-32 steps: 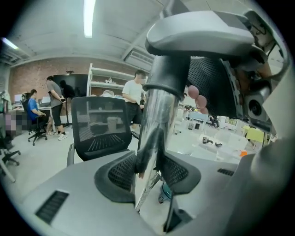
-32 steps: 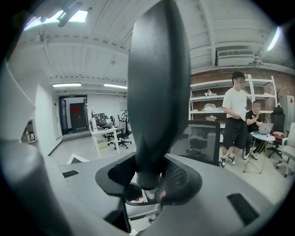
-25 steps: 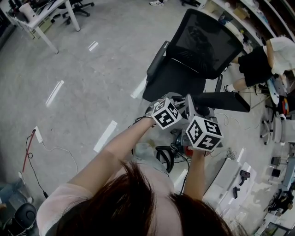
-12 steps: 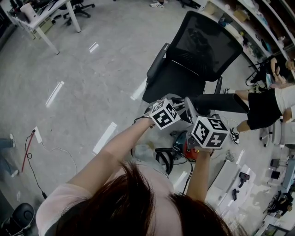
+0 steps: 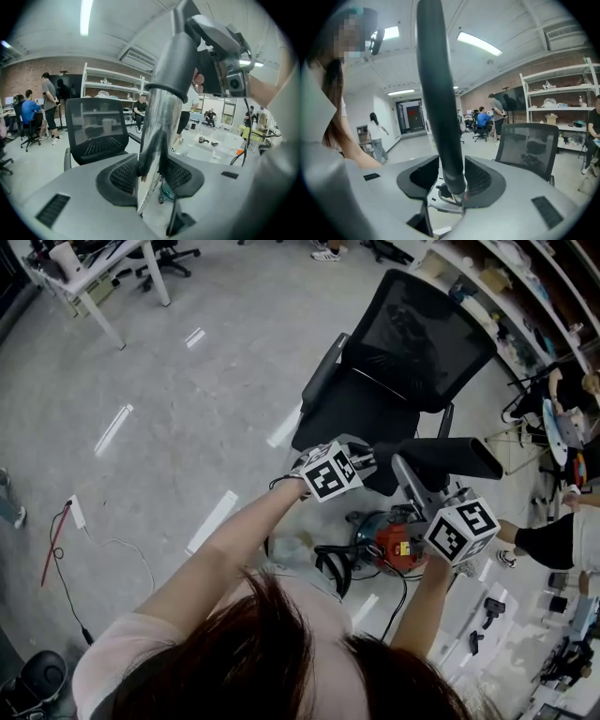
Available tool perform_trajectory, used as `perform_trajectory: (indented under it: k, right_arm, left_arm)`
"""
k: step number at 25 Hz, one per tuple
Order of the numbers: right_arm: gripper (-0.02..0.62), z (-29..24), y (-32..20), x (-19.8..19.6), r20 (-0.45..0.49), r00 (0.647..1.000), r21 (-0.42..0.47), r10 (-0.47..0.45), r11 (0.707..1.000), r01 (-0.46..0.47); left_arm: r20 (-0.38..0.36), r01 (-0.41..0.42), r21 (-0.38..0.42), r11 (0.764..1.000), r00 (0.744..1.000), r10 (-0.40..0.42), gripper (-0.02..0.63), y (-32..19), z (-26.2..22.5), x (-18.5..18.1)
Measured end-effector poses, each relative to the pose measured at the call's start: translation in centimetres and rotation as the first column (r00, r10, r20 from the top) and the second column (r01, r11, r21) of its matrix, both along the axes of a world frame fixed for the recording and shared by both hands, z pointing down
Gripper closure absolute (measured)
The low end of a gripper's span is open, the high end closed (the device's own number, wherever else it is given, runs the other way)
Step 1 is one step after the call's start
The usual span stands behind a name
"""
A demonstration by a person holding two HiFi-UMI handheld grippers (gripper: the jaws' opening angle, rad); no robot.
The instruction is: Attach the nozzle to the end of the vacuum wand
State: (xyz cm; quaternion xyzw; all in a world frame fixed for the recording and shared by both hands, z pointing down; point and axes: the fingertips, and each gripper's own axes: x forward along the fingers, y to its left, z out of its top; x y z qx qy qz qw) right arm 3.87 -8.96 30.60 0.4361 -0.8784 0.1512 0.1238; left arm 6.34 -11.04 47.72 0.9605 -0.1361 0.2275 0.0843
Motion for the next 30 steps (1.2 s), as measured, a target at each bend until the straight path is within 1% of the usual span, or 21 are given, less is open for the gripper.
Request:
perform_trajectory:
  k: [2, 3, 4, 9, 13, 17, 20, 23, 25, 27, 28, 30]
  right_arm:
    - [0.415, -0.8, 0.0, -0.2, 0.007, 0.999, 0.025, -0.041, 0.999, 0.04]
    - [0.44, -0.8, 0.1, -0.4, -0.001, 0.999, 0.028, -0.053, 0.998, 0.053]
    - [0.443, -0.8, 0.0, -0.5, -0.012, 0.999, 0.027, -0.053, 0.998, 0.054]
    - [0.463, -0.8, -1.3, -0.3, -0.071, 0.997, -0.019, 0.017, 1.0, -0.018]
    - [0.464, -0.7, -1.7, -0.1, -0.05, 0.998, -0.016, 0.049, 0.999, -0.05]
    - [0.463, -0.7, -1.8, 0.4, -0.029, 0.989, 0.013, 0.144, 0.99, -0.144]
    - [0.464, -0.6, -1.8, 1.0, -0.019, 0.967, 0.032, 0.253, 0.967, -0.252]
    - [0.463, -0.4, -1.9, 1.4, -0.019, 0.933, 0.041, 0.359, 0.933, -0.358]
    - [0.464, -0.4, -2.0, 1.3, -0.045, 0.908, 0.058, 0.416, 0.909, -0.413]
    - [0.464, -0.4, -2.1, 1.1, -0.097, 0.883, 0.087, 0.46, 0.887, -0.453]
    - [0.465, -0.4, -2.2, 1.0, -0.121, 0.873, 0.099, 0.472, 0.881, -0.462]
    - [0.465, -0.4, -2.1, 1.0, -0.137, 0.873, 0.086, 0.468, 0.883, -0.461]
  left_arm:
    - [-0.003, -0.021, 0.0, 1.0, 1.0, 0.021, 0.445, 0.3, -0.1, 0.2]
    - [-0.004, -0.025, 0.002, 1.0, 1.0, 0.025, 0.445, 0.5, -0.1, 0.2]
    - [-0.003, -0.025, 0.007, 1.0, 1.0, 0.025, 0.445, 0.6, -0.1, 0.2]
    - [0.02, -0.036, 0.053, 0.998, 0.999, 0.035, 0.446, 1.1, -0.1, 0.6]
    - [0.01, -0.022, 0.051, 0.998, 1.0, 0.021, 0.446, 0.9, 0.0, 0.7]
    - [0.009, -0.012, 0.05, 0.999, 1.0, 0.012, 0.446, 0.8, 0.0, 0.7]
    - [0.008, 0.01, 0.053, 0.999, 1.0, -0.01, 0.446, 0.7, 0.1, 0.9]
    - [0.017, 0.033, 0.061, 0.998, 0.999, -0.034, 0.446, 0.3, 0.2, 0.8]
    - [0.023, 0.06, 0.068, 0.996, 0.998, -0.061, 0.446, 0.0, 0.2, 0.8]
    - [0.031, 0.075, 0.072, 0.995, 0.996, -0.078, 0.446, -0.2, 0.1, 1.0]
    - [0.035, 0.077, 0.073, 0.994, 0.996, -0.079, 0.448, -0.1, 0.1, 1.1]
    - [0.034, 0.076, 0.071, 0.995, 0.996, -0.078, 0.448, 0.1, 0.1, 1.4]
